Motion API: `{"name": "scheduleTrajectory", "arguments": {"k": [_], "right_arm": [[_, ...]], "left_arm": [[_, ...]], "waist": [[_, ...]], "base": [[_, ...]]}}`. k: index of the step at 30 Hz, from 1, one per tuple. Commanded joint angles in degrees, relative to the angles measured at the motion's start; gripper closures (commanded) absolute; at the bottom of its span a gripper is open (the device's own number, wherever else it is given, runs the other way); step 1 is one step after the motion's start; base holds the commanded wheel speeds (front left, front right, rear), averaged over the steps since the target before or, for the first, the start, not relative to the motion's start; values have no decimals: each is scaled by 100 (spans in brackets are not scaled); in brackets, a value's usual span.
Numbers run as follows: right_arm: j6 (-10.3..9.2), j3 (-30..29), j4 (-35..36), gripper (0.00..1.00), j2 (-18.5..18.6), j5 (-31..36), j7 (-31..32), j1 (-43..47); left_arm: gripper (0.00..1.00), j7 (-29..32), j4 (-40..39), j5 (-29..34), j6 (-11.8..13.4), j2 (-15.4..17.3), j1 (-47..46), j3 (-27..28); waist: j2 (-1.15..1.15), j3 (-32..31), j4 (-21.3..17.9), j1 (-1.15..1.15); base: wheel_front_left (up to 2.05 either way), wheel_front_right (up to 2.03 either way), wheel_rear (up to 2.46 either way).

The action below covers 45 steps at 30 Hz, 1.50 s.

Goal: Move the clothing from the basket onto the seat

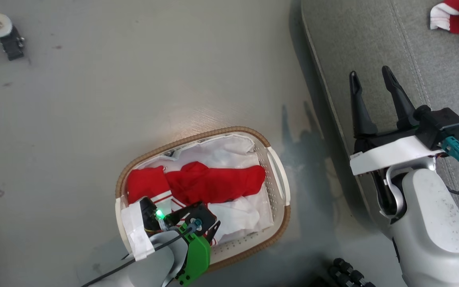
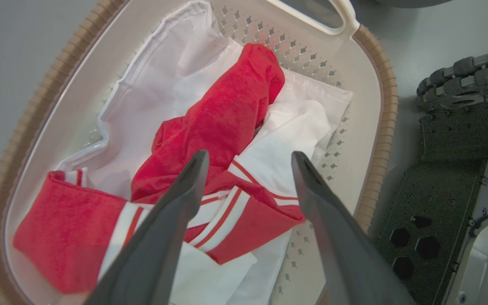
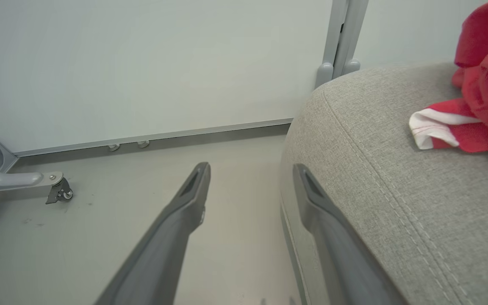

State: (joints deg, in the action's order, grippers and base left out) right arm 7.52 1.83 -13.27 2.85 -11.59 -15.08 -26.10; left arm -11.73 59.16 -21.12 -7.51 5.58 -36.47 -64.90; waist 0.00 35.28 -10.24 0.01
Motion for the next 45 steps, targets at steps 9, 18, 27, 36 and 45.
{"name": "scheduleTrajectory", "arguments": {"k": [9,18,27,36,45], "right_arm": [[-6,269,246,0,7,-309,-14,-290],[-6,514,362,0,9,-589,-14,-370],[-6,632,403,0,10,-720,-14,-399],[-6,516,239,0,12,-628,-14,-390],[-6,284,80,0,14,-302,-14,-235]], "left_arm": [[0,267,662,-293,6,79,-624,-406],[0,480,1102,-461,6,173,-908,-484],[54,956,1344,-465,26,201,-900,-554],[100,590,1238,-483,11,37,-853,-630],[100,-82,925,-656,6,-75,-674,-603]], "waist": [[0,1120,-839,-1],[0,1505,-1091,-1],[0,1664,-1232,-1],[0,1406,-1072,-1],[0,690,-655,-1]], "base": [[0,0,0],[0,0,0],[0,0,0],[0,0,0],[0,0,0]]}}
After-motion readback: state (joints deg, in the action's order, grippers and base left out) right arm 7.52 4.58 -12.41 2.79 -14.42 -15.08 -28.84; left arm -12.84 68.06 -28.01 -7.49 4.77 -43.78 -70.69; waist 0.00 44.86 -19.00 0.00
